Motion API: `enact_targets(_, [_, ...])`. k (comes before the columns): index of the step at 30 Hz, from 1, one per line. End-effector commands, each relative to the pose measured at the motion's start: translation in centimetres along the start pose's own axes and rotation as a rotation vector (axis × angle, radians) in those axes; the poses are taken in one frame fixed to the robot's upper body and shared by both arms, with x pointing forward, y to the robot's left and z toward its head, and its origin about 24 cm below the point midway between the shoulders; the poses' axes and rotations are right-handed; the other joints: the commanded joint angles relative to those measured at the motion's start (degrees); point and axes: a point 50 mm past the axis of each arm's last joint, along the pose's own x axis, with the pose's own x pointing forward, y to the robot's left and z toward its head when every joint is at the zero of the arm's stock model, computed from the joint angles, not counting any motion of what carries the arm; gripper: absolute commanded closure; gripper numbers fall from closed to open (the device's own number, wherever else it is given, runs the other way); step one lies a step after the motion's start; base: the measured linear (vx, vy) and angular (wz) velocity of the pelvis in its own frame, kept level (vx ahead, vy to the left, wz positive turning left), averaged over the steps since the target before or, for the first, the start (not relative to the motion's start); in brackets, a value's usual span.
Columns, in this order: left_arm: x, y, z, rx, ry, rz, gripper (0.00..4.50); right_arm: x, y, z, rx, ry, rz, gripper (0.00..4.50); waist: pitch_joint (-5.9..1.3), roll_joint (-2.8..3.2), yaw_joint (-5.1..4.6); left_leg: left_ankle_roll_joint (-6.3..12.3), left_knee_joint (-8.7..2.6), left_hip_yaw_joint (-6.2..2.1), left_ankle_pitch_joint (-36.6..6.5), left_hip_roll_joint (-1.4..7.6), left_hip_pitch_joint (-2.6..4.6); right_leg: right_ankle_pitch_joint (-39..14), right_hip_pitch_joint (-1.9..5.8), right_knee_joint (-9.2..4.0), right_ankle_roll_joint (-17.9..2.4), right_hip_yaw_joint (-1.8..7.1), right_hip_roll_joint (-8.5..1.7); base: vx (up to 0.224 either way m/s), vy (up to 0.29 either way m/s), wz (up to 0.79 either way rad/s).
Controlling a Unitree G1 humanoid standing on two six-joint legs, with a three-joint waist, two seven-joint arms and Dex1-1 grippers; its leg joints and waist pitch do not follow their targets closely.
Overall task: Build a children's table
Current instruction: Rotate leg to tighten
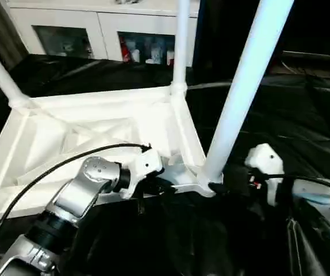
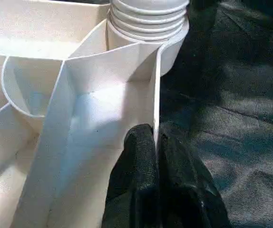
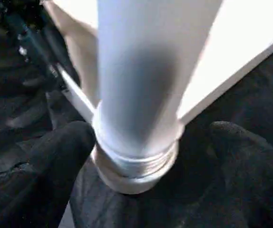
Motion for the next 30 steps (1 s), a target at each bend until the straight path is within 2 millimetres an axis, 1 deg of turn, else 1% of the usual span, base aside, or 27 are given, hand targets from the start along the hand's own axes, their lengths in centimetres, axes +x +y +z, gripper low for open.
enact_targets(1, [-0.1, 0.4, 0.5, 0.002, -0.022, 0.014, 4.50, 0.5, 0.0, -0.1, -0.023, 0.012, 0.011, 0.04, -3.59, -1.03, 0.31, 5.29, -4.73, -2.77, -7.87, 6.82, 1.15, -2.61, 2.15, -3.57, -18.72, 2.37, -5.22, 0.000, 0.000, 0.00])
enact_targets(2, [-0.1, 0.4, 0.5, 0.002, -0.022, 0.014, 4.50, 0.5, 0.0, -0.1, -0.023, 0.012, 0.012, 0.04, -3.59, -1.05, 0.32, 5.25, -4.75, -2.78, -8.06, 6.85, 1.12, -2.81, 2.19, -3.57, -18.69, 2.38, -5.28, 0.000, 0.000, 0.00])
enact_targets(3, [0.0, 0.5, 0.5, 0.002, -0.020, 0.013, 4.50, 0.9, 0.0, -0.1, -0.018, 0.009, 0.018, 0.04, -3.45, -0.81, 0.28, 4.98, -4.82, -2.83, -8.67, 6.83, 1.07, -3.41, 2.15, -3.65, -18.62, 2.38, -5.23, 0.000, 0.000, 0.00])
enact_targets(4, [0.1, 0.5, 0.5, 0.002, -0.020, 0.009, 4.50, 1.3, 0.0, -0.2, -0.013, 0.005, 0.028, 0.04, -3.44, -0.93, 0.22, 4.86, -4.87, -2.86, -9.08, 6.85, 1.10, -3.89, 2.16, -3.68, -18.55, 2.37, -5.24, 0.000, 0.000, 0.00])
enact_targets(5, [0.2, 0.5, 0.5, 0.002, -0.019, 0.008, 4.50, 1.6, -0.1, -0.3, -0.018, 0.005, 0.019, 0.04, -3.43, -0.79, 0.19, 4.55, -4.92, -2.90, -9.73, 6.88, 1.08, -4.91, 2.18, -3.73, -18.49, 2.39, -5.34, 0.000, 0.000, 0.00])
enact_targets(7, [0.3, 0.5, 0.5, 0.003, -0.018, 0.005, 4.50, 1.8, -0.2, -0.2, -0.013, -0.005, 0.013, 0.04, -3.42, -0.86, 0.26, 4.13, -4.95, -2.80, -10.34, 6.95, 1.27, -5.76, 2.02, -3.85, -18.31, 2.48, -5.30, 0.000, 0.000, 0.00])
enact_targets(8, [0.3, 0.5, 0.5, 0.004, -0.016, 0.002, 4.50, 1.9, -0.3, -0.1, -0.004, -0.020, 0.009, 0.04, -3.43, -0.88, 0.27, 4.12, -4.98, -2.82, -10.17, 6.95, 1.22, -5.55, 2.08, -3.82, -18.26, 2.47, -5.27, 0.000, 0.000, 0.00])
enact_targets(9, [0.3, 0.6, 0.5, 0.004, -0.016, 0.001, 4.50, 2.0, -0.4, 0.2, 0.016, -0.041, 0.009, 0.04, -3.51, -0.94, 0.25, 4.37, -4.98, -2.79, -9.34, 6.98, 1.19, -4.24, 2.10, -3.63, -18.35, 2.41, -5.20, 0.000, 0.000, 0.00])
enact_targets(10, [0.3, 0.6, 0.5, 0.004, -0.016, 0.000, 4.50, 2.0, -0.5, 0.3, 0.024, -0.048, 0.012, 0.04, -3.41, -0.97, 0.23, 4.54, -4.98, -2.77, -9.09, 6.94, 1.11, -3.96, 2.08, -3.63, -18.41, 2.41, -5.24, 0.000, 0.000, 0.00])
enact_targets(11, [0.4, 0.6, 0.5, 0.005, -0.015, 0.000, 4.50, 2.0, -0.5, 0.3, 0.029, -0.053, 0.011, 0.19, -3.47, -0.93, 0.27, 4.69, -4.95, -2.77, -8.82, 6.94, 1.11, -3.66, 2.11, -3.57, -18.38, 2.38, -5.20, 0.000, 0.000, 0.00])
enact_targets(12, [0.4, 0.6, 0.5, 0.004, -0.015, 0.000, 4.50, 2.0, -0.5, 0.3, 0.032, -0.052, 0.013, 0.19, -3.45, -1.00, 0.26, 4.90, -4.93, -2.68, -8.74, 6.94, 1.13, -3.52, 2.09, -3.58, -18.33, 2.41, -5.23, 0.000, 0.000, 0.00])
enact_targets(13, [0.4, 0.6, 0.5, 0.004, -0.015, -0.001, 4.50, 2.0, -0.6, 0.2, 0.031, -0.048, 0.014, 0.36, -3.47, -0.99, 0.32, 5.04, -4.92, -2.69, -8.60, 6.97, 1.15, -3.56, 2.10, -3.59, -18.33, 2.39, -5.31, 0.000, 0.000, 0.00])
enact_targets(15, [0.4, 0.6, 0.5, 0.004, -0.014, 0.000, 4.50, 2.1, -0.7, 0.0, 0.035, -0.043, 0.017, 0.40, -3.44, -1.00, 0.37, 5.22, -4.88, -2.64, -8.44, 6.96, 1.16, -3.51, 2.06, -3.61, -18.38, 2.39, -5.31, 0.000, 0.000, 0.00])
enact_targets(18, [0.4, 0.7, 0.5, 0.003, -0.014, 0.000, 4.50, 2.1, -0.7, 0.0, 0.040, -0.047, 0.019, 0.75, -3.35, -1.01, 0.37, 4.97, -4.94, -2.62, -9.21, 6.94, 1.09, -5.14, 2.07, -3.78, -18.23, 2.42, -5.36, 0.000, 0.000, 0.00])
enact_targets(20, [0.4, 0.7, 0.4, 0.001, -0.010, -0.001, 4.50, 2.2, -0.7, -0.1, 0.057, -0.053, 0.018, 0.79, -3.35, -0.99, 0.36, 4.73, -5.00, -2.65, -9.71, 6.97, 1.14, -5.88, 2.01, -3.83, -18.12, 2.41, -5.31, 0.000, 0.000, 0.00])
enact_targets(21, [0.4, 0.7, 0.3, 0.001, -0.008, -0.001, 4.50, 2.3, -0.7, -0.2, 0.066, -0.055, 0.020, 0.97, -3.33, -1.17, 0.30, 4.83, -5.00, -2.65, -9.60, 6.93, 1.04, -5.89, 2.01, -3.79, -18.07, 2.42, -5.32, 0.000, 0.000, 0.00])
enact_targets(22, [0.4, 0.7, 0.3, 0.001, -0.007, -0.001, 4.50, 2.3, -0.7, -0.2, 0.069, -0.056, 0.021, 1.10, -3.36, -1.18, 0.33, 4.84, -5.01, -2.65, -9.59, 6.95, 1.10, -6.02, 2.03, -3.82, -17.98, 2.41, -5.32, 0.000, 0.000, 0.00])
enact_targets(23, [0.4, 0.8, 0.3, 0.000, -0.007, 0.000, 4.50, 2.4, -0.6, -0.2, 0.075, -0.061, 0.018, 1.10, -3.30, -1.19, 0.36, 4.90, -5.01, -2.61, -9.52, 6.97, 1.12, -6.11, 1.95, -3.87, -17.90, 2.46, -5.36, 0.000, 0.000, 0.00])
enact_targets(25, [0.4, 0.8, 0.4, -0.002, -0.010, 0.002, 4.50, 2.5, -0.6, -0.2, 0.083, -0.067, 0.016, 1.24, -3.28, -1.12, 0.31, 4.68, -5.11, -2.63, -9.75, 7.02, 1.15, -6.47, 1.89, -3.84, -17.79, 2.43, -5.26, 0.000, 0.000, 0.00])
enact_targets(26, [0.4, 0.8, 0.4, -0.005, -0.014, 0.003, 4.50, 2.5, -0.5, -0.3, 0.085, -0.068, 0.018, 1.36, -3.21, -0.94, 0.28, 4.51, -5.18, -2.65, -10.18, 7.01, 1.14, -6.69, 1.82, -3.89, -17.74, 2.43, -5.22, 0.000, 0.000, 0.00])
enact_targets(28, [0.4, 0.8, 0.4, -0.008, -0.019, 0.004, 4.50, 2.6, -0.4, -0.3, 0.087, -0.069, 0.021, 1.54, -3.24, -1.02, 0.25, 4.45, -5.14, -2.65, -10.15, 6.99, 1.12, -6.36, 1.88, -3.87, -17.79, 2.46, -5.29, 0.000, 0.000, 0.00])
enact_targets(29, [0.5, 0.7, 0.5, -0.012, -0.027, 0.002, 4.50, 2.9, -0.3, -0.3, 0.095, -0.076, 0.018, 1.60, -3.16, -0.92, 0.28, 4.37, -5.18, -2.66, -10.40, 6.99, 1.12, -6.59, 1.82, -3.94, -17.76, 2.48, -5.31, 0.000, 0.000, 0.00])
enact_targets(30, [0.5, 0.8, 0.5, -0.015, -0.032, 0.005, 4.50, 3.0, -0.3, -0.3, 0.097, -0.079, 0.010, 1.64, -3.13, -0.98, 0.22, 4.27, -5.22, -2.67, -10.56, 6.98, 1.08, -6.71, 1.83, -3.94, -17.78, 2.49, -5.31, 0.000, 0.000, 0.00])
